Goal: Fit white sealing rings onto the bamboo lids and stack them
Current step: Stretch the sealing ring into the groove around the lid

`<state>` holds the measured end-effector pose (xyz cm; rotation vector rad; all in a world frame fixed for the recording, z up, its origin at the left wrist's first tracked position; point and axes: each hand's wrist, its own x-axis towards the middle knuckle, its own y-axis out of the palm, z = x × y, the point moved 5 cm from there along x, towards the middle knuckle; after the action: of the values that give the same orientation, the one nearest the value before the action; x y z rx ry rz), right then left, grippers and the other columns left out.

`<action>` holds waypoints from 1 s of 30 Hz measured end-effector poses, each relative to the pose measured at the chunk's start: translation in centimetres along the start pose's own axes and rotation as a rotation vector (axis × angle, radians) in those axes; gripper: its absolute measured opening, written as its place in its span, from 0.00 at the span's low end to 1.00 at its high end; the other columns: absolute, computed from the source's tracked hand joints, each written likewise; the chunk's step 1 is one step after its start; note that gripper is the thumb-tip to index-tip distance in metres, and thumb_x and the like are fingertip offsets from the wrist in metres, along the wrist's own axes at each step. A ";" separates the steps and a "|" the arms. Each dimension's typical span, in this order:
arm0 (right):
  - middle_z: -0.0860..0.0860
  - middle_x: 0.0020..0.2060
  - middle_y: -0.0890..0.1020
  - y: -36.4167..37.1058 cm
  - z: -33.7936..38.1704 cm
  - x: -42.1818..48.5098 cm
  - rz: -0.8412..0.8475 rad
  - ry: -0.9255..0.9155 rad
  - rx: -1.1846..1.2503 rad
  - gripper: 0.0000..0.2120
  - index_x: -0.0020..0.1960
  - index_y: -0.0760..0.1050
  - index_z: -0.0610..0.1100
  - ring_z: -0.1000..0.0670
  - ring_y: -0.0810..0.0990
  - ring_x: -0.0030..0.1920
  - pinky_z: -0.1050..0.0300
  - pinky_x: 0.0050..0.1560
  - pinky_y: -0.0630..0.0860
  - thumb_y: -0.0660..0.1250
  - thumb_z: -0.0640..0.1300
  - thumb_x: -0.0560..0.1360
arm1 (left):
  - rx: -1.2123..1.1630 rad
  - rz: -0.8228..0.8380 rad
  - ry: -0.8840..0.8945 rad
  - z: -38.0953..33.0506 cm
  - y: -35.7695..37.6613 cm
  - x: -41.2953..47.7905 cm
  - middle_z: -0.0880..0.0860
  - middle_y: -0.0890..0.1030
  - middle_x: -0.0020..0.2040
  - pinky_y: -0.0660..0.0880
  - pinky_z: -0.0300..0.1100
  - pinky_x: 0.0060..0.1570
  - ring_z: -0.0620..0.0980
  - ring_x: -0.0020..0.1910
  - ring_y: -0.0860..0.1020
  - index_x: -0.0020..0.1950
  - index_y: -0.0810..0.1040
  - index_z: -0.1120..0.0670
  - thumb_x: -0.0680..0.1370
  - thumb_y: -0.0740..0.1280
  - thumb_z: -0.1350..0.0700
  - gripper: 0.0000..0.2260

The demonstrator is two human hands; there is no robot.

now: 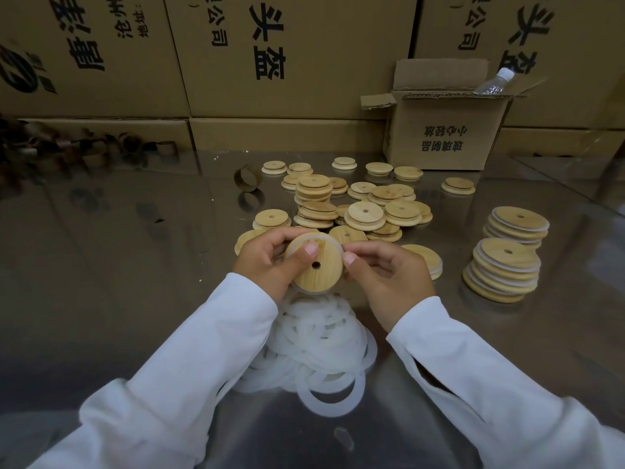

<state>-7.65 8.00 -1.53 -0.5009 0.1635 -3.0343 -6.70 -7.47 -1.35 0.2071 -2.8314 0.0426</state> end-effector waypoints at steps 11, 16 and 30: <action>0.67 0.43 0.79 0.5 1.3 -1.2 -0.039 -0.168 -0.213 0.14 0.54 0.74 0.64 0.66 0.76 0.47 0.67 0.49 0.74 0.66 0.46 0.74 | 0.032 0.005 0.220 -1.5 0.3 -0.3 0.42 0.81 0.38 0.74 0.30 0.40 0.37 0.39 0.78 0.45 0.76 0.53 0.71 0.68 0.62 0.06; 0.58 0.51 0.80 0.8 2.0 -1.5 0.005 -0.253 -0.384 0.17 0.62 0.73 0.58 0.57 0.78 0.48 0.54 0.52 0.77 0.65 0.46 0.75 | 0.081 0.032 0.252 -1.5 0.5 -0.3 0.39 0.81 0.38 0.76 0.32 0.43 0.37 0.40 0.78 0.45 0.77 0.53 0.71 0.69 0.65 0.08; 0.55 0.47 0.75 0.8 2.1 -1.4 -0.032 -0.281 -0.463 0.09 0.51 0.77 0.47 0.61 0.72 0.44 0.69 0.45 0.70 0.68 0.38 0.71 | 0.122 0.008 0.196 -1.1 0.7 -0.6 0.46 0.80 0.41 0.77 0.35 0.43 0.41 0.40 0.79 0.44 0.78 0.52 0.71 0.70 0.66 0.09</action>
<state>-5.61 7.07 -0.08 -0.9557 0.8550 -2.9024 -5.90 -6.67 -0.45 0.2063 -2.6357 0.2260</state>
